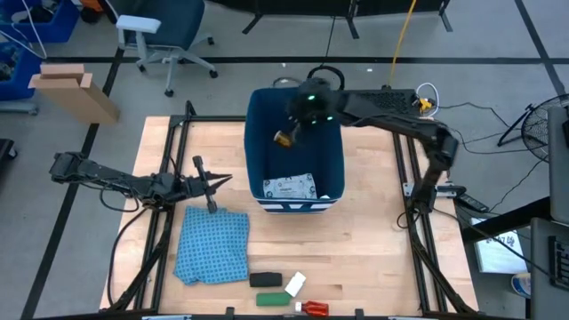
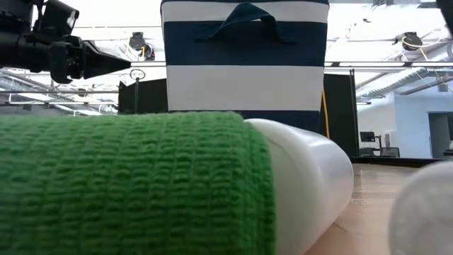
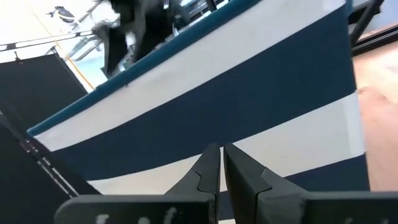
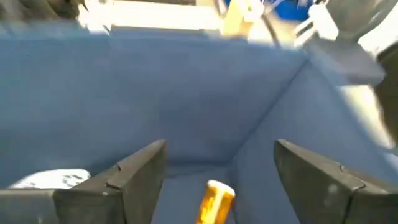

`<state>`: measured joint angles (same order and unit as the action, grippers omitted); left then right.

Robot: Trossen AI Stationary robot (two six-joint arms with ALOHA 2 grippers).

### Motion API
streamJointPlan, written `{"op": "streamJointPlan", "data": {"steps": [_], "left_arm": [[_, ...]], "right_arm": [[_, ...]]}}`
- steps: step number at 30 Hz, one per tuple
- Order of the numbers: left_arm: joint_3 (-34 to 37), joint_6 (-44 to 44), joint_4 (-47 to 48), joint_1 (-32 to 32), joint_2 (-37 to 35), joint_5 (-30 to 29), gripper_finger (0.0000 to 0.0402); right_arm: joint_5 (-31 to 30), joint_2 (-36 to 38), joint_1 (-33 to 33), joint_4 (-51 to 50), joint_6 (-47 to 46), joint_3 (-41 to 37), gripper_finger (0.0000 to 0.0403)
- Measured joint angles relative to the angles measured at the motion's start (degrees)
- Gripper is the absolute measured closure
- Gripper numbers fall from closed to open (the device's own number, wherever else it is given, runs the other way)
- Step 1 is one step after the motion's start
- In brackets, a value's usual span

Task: Pick & place medical supplies in basket/bin
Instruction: Put the black bandage into the blue bin

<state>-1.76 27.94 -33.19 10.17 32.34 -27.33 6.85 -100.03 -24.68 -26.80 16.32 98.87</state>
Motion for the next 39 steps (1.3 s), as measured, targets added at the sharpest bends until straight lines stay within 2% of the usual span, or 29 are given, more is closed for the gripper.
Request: {"op": "streamJointPlan", "data": {"steps": [3, 6, 11, 14, 16, 21, 24, 28, 33, 39], "left_arm": [[0.0, 0.0, 0.0, 0.0, 0.0, -0.9, 0.0376], [0.0, 0.1, 0.0, 0.0, 0.0, -1.9, 0.0376], [0.0, 0.6, 0.0, 0.0, 0.0, -2.2, 0.0376], [0.0, 1.8, -0.1, 0.0, 0.0, -2.2, 0.0376], [0.0, 1.9, -0.5, 0.0, 0.0, -2.2, 0.0376], [0.0, 3.1, -2.6, 0.0, 0.0, -2.2, 0.0376], [0.0, 3.6, -3.3, 0.0, 0.0, -2.2, 0.0376], [0.0, 3.2, -3.6, 0.0, 0.0, -2.2, 0.0376], [0.0, 2.9, -3.5, 0.0, 0.0, -2.3, 0.0376], [0.0, -1.6, -2.6, 0.2, 0.0, -2.3, 0.0376]], "right_arm": [[0.7, 5.9, 1.0, -0.5, -1.0, -0.1, 0.0138], [2.7, 12.0, 2.8, -0.8, -1.1, -1.9, 0.0178], [6.7, 22.7, 6.9, -1.0, -3.2, -7.2, 0.0286], [9.9, 30.1, 9.8, -0.9, -4.1, -12.9, 0.0360], [9.9, 35.2, 12.4, -0.7, -3.9, -17.6, 0.0391], [8.7, 49.0, 16.7, 0.7, -4.5, -32.2, 0.0392], [7.9, 57.0, 18.0, 10.3, -7.8, -44.3, 0.0401], [10.2, 64.4, 19.7, 24.7, -12.8, -59.2, 0.0401], [9.8, 69.2, 20.8, 35.1, -17.0, -73.8, 0.0402], [9.0, 70.0, 21.6, 55.2, -18.7, -85.3, 0.0402]]}}
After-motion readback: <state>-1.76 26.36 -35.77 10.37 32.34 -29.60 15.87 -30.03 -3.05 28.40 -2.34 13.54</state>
